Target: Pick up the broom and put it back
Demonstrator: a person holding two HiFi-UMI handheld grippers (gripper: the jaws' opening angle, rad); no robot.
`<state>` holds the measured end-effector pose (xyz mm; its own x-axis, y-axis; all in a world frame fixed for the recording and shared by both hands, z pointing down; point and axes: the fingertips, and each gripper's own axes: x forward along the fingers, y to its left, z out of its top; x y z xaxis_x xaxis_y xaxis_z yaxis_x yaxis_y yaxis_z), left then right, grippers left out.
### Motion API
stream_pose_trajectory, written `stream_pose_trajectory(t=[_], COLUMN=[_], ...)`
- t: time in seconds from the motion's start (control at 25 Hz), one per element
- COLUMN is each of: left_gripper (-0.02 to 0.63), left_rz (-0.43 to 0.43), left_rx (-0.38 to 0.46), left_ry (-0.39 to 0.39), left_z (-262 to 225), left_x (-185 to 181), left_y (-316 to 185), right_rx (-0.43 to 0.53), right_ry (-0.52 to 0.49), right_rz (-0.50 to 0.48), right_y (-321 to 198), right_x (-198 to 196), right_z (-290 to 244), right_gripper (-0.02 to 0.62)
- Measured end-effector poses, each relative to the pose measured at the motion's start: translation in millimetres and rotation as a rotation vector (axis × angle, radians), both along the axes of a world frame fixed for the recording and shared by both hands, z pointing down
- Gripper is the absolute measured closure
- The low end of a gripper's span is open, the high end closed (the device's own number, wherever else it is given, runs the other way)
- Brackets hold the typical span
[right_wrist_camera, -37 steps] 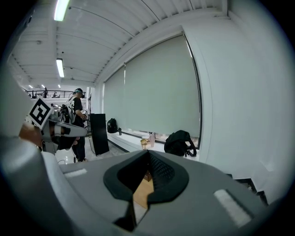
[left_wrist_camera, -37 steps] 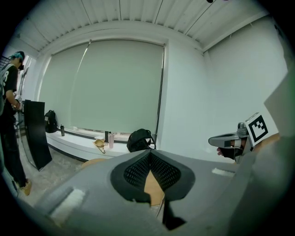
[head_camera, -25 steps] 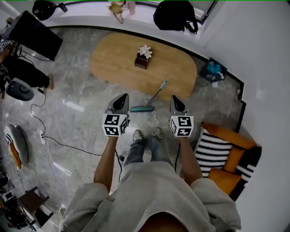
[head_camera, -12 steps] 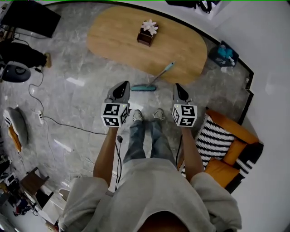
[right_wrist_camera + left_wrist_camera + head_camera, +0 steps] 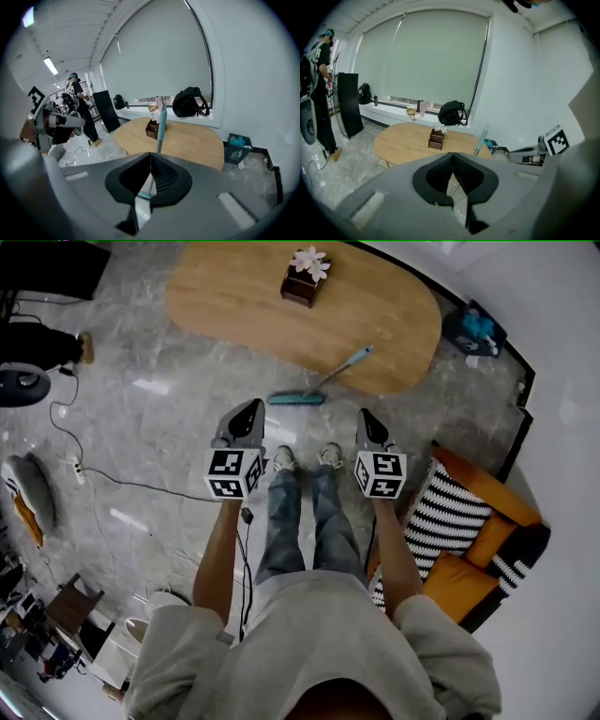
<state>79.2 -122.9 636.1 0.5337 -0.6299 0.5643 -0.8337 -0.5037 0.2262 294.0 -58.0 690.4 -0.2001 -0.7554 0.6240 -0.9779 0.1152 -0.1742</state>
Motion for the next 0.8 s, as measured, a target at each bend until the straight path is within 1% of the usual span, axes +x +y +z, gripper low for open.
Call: stream_pose_trajectory(t=[0.12,0.16,0.24,0.36,0.44,0.56,0.68,0.8], left_gripper=[0.603,0.603,0.603,0.603,0.603,0.603,0.603,0.603], left_rz=[-0.009,-0.01,-0.01,-0.01,-0.01,-0.003,0.002,-0.004], left_rx=[-0.02,-0.027,-0.04,-0.054,-0.063,-0.072,-0.079,-0.086], left_ry=[0.002,0.003,0.003,0.0,-0.002,-0.002,-0.004,-0.005], left_z=[15,19,28,40,47,55,59,62], left_x=[-3,-4,-6,-8,-10,-10,-12,-16], left_y=[6,8,13,17,19,23,26,27], right_rx=[-0.023,-0.028,-0.039,-0.049,-0.046,-0.036,-0.032,-0.037], right_ry=[-0.005,-0.009,-0.022,-0.052,-0.063,-0.053,-0.046,-0.046], right_rz=[-0.004,-0.007,-0.013,-0.017,-0.018,-0.018,-0.012,0.007], right_y=[5,6,8,6,2,-6,-18,-31], right_x=[-6,-8,-13,-18,-21,-21,-19,-16], right_z=[16,21,31,44,49,57,65,74], right_gripper=[0.586,0.575,0.533,0.438,0.414,0.371,0.348,0.347])
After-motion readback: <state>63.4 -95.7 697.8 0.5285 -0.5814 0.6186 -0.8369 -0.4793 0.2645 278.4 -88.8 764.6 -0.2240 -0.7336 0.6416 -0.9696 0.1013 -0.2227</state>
